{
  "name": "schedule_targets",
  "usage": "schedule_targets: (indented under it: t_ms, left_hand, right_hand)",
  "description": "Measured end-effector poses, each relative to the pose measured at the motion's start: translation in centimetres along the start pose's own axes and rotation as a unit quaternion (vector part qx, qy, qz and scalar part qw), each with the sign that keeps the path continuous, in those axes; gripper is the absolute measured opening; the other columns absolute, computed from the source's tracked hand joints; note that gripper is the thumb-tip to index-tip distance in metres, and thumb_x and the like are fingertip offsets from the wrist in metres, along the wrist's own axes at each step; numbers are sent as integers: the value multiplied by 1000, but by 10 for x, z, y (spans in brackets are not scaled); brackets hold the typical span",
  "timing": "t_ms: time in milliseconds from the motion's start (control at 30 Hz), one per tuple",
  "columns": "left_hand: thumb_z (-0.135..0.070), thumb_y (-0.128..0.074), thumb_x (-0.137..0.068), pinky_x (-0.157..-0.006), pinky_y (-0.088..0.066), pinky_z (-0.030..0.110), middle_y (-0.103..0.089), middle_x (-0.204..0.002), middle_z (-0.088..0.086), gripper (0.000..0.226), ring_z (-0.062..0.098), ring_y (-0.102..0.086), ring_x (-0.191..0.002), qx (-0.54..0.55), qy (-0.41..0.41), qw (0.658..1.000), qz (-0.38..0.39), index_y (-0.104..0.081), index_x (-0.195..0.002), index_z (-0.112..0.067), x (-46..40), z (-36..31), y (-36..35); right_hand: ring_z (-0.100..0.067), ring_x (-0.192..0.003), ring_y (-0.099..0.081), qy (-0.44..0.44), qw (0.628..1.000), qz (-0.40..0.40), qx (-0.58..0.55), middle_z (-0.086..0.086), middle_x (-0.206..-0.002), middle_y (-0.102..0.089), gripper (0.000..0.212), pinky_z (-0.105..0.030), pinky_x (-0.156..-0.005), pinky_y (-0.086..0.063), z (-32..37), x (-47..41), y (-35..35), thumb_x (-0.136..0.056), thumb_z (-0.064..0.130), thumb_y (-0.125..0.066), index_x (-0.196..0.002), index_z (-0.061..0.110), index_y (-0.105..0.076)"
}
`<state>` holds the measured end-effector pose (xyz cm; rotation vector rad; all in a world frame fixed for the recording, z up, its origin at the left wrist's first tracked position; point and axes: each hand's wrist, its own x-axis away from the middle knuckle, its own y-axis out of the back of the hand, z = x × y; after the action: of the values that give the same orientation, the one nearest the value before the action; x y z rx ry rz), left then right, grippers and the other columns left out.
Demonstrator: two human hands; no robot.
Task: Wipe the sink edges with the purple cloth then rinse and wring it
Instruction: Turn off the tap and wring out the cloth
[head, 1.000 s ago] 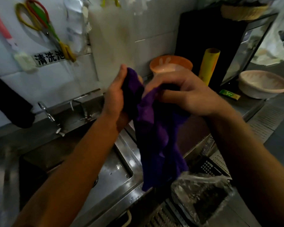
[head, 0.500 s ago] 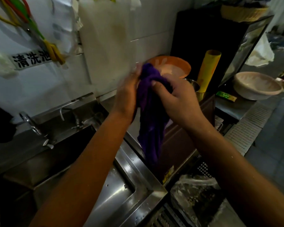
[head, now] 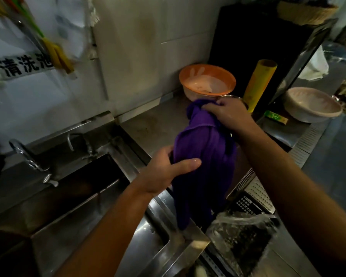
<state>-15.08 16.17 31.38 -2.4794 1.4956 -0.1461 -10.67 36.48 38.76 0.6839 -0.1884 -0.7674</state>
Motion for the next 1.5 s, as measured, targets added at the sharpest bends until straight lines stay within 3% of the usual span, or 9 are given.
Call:
schedule_targets:
  t_ms: [100,167,333,500,767,900,1067,1300,1500]
  left_hand:
    - [-15,-78,-76,-87,-56,37,-77,-98,4,19,24,-72,-99,19,-13,998,-52,-80,-92,-25,-10,-5,-5]
    - [-13,-72,-82,-89,-55,37,-75,-100,8,14,26,-71,-100,42,-14,996,-73,-78,-93,-20,-18,-9,-8]
    - [-6,-63,-91,-86,-57,36,-74,-106,18,21,30,-72,-102,75,11,983,-169,-66,-112,-1,-48,-9,-9]
    - [-5,-60,-93,-86,-60,38,-73,-108,20,26,28,-71,-99,124,111,961,-222,-64,-116,6,-93,-3,2]
    - [-44,-60,-95,-62,-62,32,-75,-88,9,31,22,-74,-67,-256,203,903,-279,-70,-97,-15,-142,17,27]
    - [-60,-55,-91,-82,-53,25,-58,-112,-8,33,11,-60,-104,-420,118,834,-337,-66,-106,-33,-161,46,31]
    - [-57,-67,-76,-81,-55,18,-67,-116,-10,55,2,-67,-104,-194,89,935,-285,-59,-122,-29,-162,49,29]
    - [-19,-77,-84,-92,-58,43,-72,-115,-2,36,14,-70,-105,-66,125,910,-389,-62,-114,-31,-174,109,58]
    - [-31,-76,-85,-99,-52,44,-64,-115,-8,39,14,-62,-109,-263,189,865,-384,-56,-118,-31,-191,144,97]
  right_hand:
    - [-18,-91,-65,-56,997,56,-4,0,-94,-66,30,-31,-74,-52,-24,3,-10,-87,43,-71,-101,18,-63]
    - [-24,-110,-65,-88,961,133,-224,-3,-114,-68,38,-36,-87,-55,-33,19,-8,-93,47,-60,-118,19,-62]
    - [-6,-102,-71,-98,836,275,-465,4,-122,-70,76,-28,-83,-57,-74,53,-23,-62,72,-73,-121,25,-59]
    - [-16,-100,-73,-59,909,230,-343,2,-102,-77,27,-24,-81,-60,-87,7,-48,-85,11,-76,-107,22,-66]
    - [-22,-86,-76,-158,891,178,-387,-5,-91,-78,18,-38,-77,-62,-126,-67,-55,-82,6,-77,-97,13,-71]
    - [-21,-85,-76,-198,852,211,-436,-4,-90,-79,17,-33,-73,-61,-130,-92,-63,-83,5,-75,-98,13,-71]
    - [-24,-92,-75,-193,837,231,-458,-7,-96,-78,19,-34,-78,-61,-140,-115,-68,-85,5,-73,-101,14,-72]
    - [-24,-104,-72,-184,847,255,-428,-5,-111,-75,43,-41,-88,-59,-166,-132,-111,-80,4,-78,-117,19,-65]
    - [-18,-107,-68,-143,908,261,-296,-2,-117,-68,63,-31,-87,-58,-193,-150,-163,-77,5,-82,-133,13,-53]
